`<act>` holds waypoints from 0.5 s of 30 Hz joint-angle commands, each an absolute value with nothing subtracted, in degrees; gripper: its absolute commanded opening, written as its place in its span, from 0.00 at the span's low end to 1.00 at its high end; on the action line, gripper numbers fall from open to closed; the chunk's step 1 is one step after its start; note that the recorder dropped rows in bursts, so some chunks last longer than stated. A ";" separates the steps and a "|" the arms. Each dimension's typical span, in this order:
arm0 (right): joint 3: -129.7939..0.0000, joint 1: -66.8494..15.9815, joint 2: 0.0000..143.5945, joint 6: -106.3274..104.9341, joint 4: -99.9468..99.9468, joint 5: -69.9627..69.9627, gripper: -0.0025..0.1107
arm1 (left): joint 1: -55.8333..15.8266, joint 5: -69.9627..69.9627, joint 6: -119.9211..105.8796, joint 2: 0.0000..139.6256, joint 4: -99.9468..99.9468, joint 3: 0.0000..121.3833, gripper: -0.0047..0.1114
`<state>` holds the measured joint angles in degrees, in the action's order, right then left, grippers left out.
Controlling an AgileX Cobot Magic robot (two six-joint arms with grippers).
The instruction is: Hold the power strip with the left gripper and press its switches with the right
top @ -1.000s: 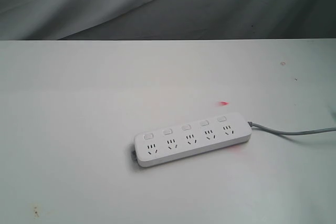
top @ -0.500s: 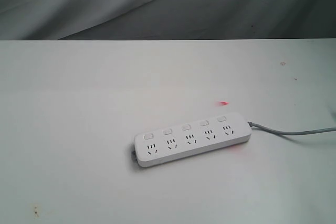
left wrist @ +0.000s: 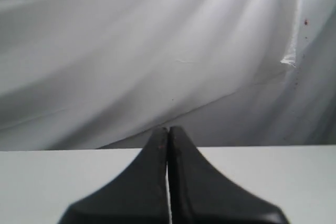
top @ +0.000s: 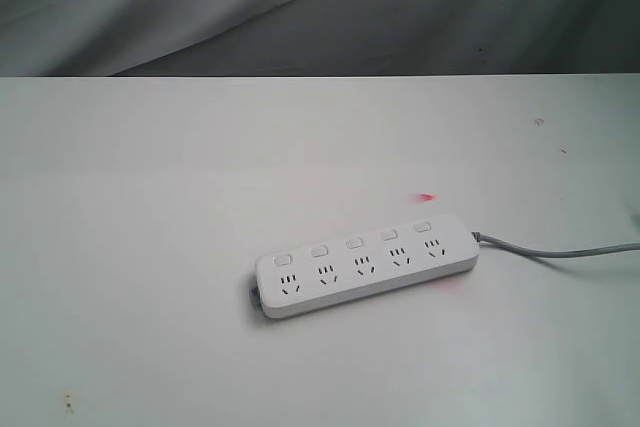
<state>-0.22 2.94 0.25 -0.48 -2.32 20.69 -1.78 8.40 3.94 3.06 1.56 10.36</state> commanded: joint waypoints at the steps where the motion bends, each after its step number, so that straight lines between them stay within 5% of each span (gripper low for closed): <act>1: 0.00 3.43 0.00 -0.40 -2.37 19.88 0.02 | -4.96 7.32 4.05 0.00 3.83 6.32 0.04; 15: 0.00 3.43 0.00 -0.40 -2.37 19.88 0.02 | -4.58 10.97 1.67 0.00 3.40 0.00 0.04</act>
<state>-0.22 2.94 0.25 -0.48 -2.32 20.69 -4.50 8.94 2.64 0.27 3.40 0.26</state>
